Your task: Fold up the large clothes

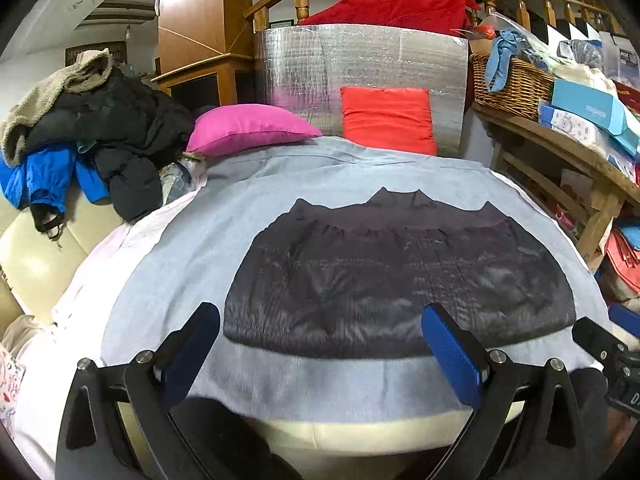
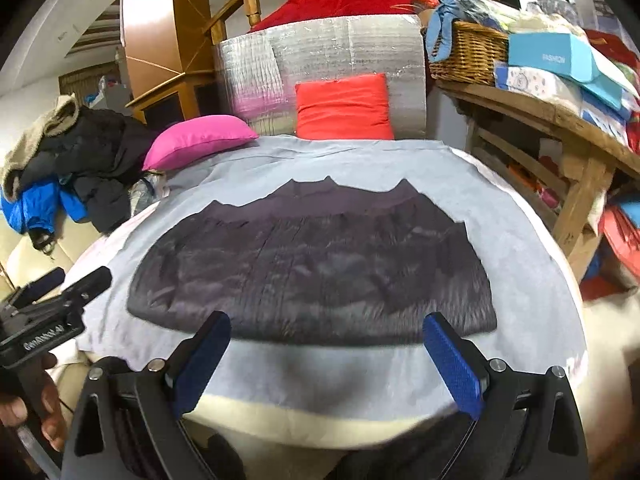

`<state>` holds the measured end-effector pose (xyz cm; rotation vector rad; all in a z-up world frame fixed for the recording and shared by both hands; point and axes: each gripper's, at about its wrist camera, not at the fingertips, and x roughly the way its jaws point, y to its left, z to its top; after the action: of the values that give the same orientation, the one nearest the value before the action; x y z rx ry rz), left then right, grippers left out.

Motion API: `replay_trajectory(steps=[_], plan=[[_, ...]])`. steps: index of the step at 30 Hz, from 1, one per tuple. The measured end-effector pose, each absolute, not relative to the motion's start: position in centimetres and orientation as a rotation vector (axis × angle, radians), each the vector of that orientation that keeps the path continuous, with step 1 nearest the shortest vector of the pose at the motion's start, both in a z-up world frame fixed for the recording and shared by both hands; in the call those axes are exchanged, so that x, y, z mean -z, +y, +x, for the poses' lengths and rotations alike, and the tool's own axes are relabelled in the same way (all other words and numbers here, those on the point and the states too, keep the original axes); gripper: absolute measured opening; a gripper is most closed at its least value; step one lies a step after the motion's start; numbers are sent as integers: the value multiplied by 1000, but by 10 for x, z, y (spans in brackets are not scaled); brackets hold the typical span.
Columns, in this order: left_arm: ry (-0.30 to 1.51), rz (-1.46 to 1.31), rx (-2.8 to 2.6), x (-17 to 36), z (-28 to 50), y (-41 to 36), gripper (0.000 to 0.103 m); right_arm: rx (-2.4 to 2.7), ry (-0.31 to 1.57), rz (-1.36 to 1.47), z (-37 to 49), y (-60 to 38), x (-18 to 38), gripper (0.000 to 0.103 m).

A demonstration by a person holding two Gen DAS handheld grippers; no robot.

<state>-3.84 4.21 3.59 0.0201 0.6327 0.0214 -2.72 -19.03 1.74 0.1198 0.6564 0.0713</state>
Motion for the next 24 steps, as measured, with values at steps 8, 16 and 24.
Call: replay_trajectory(steps=[8,16,24], plan=[[615,30,-7,-47,-75,37,101,-55,653,107,-69,-176,-23,98],[596,23,-8,-52,-91,36,101,-20,636,79,-85,-176,-28,98],[594,18,-15,-54,-94,37,101,16,599,44,-89,-174,-35,98]])
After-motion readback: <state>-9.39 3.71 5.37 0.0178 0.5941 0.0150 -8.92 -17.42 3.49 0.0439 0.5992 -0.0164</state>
